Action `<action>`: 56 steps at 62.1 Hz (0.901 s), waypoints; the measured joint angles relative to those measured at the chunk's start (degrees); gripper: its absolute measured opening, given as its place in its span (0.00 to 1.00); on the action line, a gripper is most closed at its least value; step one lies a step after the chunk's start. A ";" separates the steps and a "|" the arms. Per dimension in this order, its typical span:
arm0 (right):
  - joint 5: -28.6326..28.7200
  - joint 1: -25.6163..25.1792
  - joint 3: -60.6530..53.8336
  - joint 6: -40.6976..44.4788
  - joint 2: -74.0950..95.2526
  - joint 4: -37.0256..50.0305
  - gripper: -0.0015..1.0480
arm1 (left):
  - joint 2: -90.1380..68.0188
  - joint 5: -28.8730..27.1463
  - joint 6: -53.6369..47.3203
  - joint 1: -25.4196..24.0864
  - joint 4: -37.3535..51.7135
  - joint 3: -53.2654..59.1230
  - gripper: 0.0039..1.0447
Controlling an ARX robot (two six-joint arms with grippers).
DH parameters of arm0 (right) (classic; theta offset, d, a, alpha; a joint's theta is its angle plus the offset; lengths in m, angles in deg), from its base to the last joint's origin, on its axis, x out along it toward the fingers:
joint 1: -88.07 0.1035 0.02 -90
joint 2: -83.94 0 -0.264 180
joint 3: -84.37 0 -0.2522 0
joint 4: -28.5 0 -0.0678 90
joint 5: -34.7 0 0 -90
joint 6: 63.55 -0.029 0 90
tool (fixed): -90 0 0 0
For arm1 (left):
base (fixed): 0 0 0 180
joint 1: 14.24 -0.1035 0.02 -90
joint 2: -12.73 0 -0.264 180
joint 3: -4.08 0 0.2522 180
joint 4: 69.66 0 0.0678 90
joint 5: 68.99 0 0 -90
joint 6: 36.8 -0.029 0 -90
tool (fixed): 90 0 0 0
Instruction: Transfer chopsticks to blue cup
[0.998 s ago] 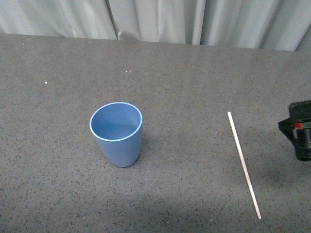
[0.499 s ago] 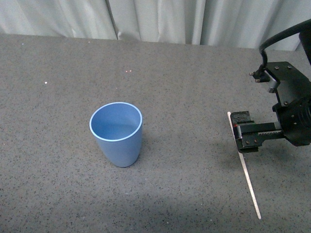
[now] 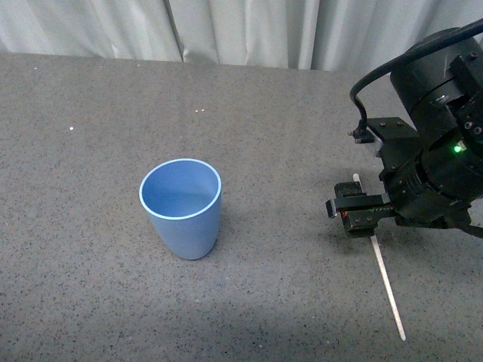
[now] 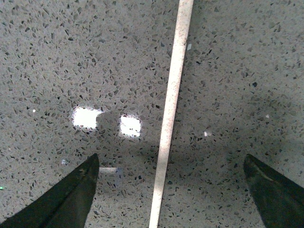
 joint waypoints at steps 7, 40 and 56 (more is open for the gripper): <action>0.02 0.42 0.79 -0.52 1.55 -1.01 0.49 | 0.00 0.00 0.00 0.00 0.00 0.00 0.94; 0.66 0.33 -0.35 -3.37 0.17 1.49 0.01 | 0.00 0.00 0.00 0.00 0.00 0.00 0.94; 6.05 0.76 -7.93 -1.97 -13.84 19.04 0.01 | 0.00 0.00 0.00 0.00 0.00 0.00 0.94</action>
